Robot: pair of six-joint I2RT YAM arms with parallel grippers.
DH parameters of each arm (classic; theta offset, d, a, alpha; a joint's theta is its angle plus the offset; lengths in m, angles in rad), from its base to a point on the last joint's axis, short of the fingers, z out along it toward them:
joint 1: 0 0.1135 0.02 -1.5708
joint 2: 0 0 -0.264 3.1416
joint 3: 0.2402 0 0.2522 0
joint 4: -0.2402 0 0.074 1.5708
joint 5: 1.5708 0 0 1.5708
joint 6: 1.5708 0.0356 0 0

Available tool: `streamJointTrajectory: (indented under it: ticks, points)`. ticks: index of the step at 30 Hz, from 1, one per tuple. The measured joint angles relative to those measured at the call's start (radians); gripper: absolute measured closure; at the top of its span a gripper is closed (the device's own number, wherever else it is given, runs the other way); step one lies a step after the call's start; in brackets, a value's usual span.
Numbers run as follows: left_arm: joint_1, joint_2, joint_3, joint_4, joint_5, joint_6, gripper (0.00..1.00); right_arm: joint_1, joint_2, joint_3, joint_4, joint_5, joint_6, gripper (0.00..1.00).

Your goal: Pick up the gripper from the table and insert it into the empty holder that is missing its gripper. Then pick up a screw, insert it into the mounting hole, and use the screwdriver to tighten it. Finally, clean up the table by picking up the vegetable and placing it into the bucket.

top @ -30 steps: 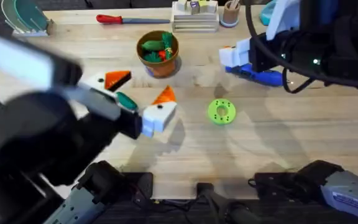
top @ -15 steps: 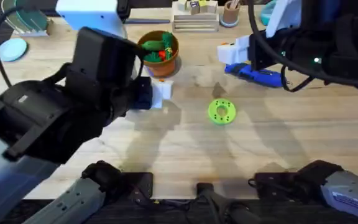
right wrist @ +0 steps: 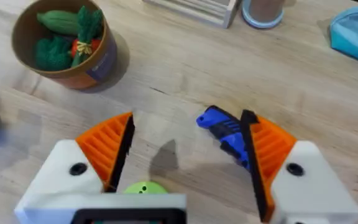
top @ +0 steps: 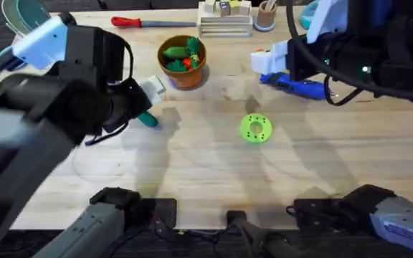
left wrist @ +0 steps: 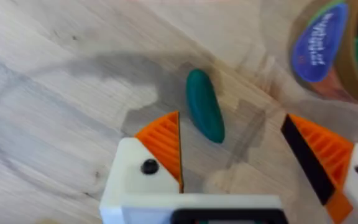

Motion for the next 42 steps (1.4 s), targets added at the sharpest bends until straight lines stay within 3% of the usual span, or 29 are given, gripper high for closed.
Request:
streamJointTrajectory:
  ticks: [5, 8, 21, 26, 30, 33, 35, 40, 42]
  points:
    - [0.118, 0.146, 0.000, 0.028, 0.105, 0.007, 0.007, 0.000, 0.000, 0.000, 0.000, 0.000, 0.000, 0.010]
    - [0.153, 0.202, 0.000, 0.036, 0.129, 0.029, 0.006, 0.000, 0.000, 0.000, 0.000, 0.000, 0.000, 0.010]
    - [0.157, 0.371, 0.000, 0.045, 0.169, 0.075, 0.003, 0.000, 0.000, 0.000, 0.000, 0.000, 0.000, 0.010]
    - [0.157, 0.378, 0.000, 0.107, 0.161, 0.079, 0.072, 0.000, 0.000, 0.000, 0.003, 0.000, 0.000, 0.011]
    - [0.157, 0.379, 0.000, 0.115, 0.149, 0.082, 0.239, 0.000, 0.000, 0.000, 0.006, 0.000, 0.000, 0.009]
    - [0.157, 0.392, 0.000, 0.110, 0.129, 0.082, 0.308, 0.000, 0.000, 0.000, 0.007, 0.000, 0.000, 0.010]
    - [0.157, 0.406, 0.000, 0.110, 0.124, 0.084, 0.455, 0.000, 0.000, 0.000, 0.007, 0.000, 0.000, 0.010]
    - [0.157, 0.412, 0.007, 0.105, 0.119, 0.084, 0.967, 0.000, 0.000, 0.000, 0.007, 0.000, 0.000, 0.010]
    - [0.157, 0.414, 0.020, 0.075, 0.121, 0.085, 0.977, 0.000, 0.000, 0.000, 0.007, 0.000, 0.000, 0.010]
